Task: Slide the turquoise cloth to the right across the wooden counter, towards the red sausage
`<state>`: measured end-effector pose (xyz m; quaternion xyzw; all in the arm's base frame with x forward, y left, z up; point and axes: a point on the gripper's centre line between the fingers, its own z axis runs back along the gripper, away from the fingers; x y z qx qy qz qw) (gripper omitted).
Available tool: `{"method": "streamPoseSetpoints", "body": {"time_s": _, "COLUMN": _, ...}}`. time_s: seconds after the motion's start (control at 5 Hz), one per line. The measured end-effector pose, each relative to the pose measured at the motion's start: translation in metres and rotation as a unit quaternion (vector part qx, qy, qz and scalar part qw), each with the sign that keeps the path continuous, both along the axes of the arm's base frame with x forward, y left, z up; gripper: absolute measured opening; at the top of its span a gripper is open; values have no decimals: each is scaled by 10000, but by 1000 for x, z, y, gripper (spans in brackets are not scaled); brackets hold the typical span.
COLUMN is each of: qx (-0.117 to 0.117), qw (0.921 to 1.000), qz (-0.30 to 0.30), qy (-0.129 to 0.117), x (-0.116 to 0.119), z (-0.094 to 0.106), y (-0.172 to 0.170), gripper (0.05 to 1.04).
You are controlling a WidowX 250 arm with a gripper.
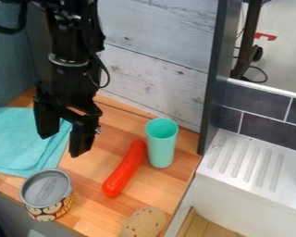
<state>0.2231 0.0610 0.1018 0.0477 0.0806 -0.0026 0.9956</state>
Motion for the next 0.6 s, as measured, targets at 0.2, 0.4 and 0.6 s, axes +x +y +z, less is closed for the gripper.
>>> {"method": "streamPoseSetpoints", "body": {"time_s": 0.2, "qx": -19, "qw": 9999, "qz": -7, "qy": 99, "x": -2, "z": -4, "y": 0, "gripper": 1003}}
{"method": "streamPoseSetpoints", "body": {"time_s": 0.4, "qx": -3, "qw": 9996, "qz": 272, "qy": -84, "x": 1, "z": 1, "y": 20, "gripper": 1003}}
{"method": "streamPoseSetpoints", "body": {"time_s": 0.6, "qx": 94, "qw": 9980, "qz": 571, "qy": -235, "x": 1, "z": 5, "y": 44, "gripper": 1003}}
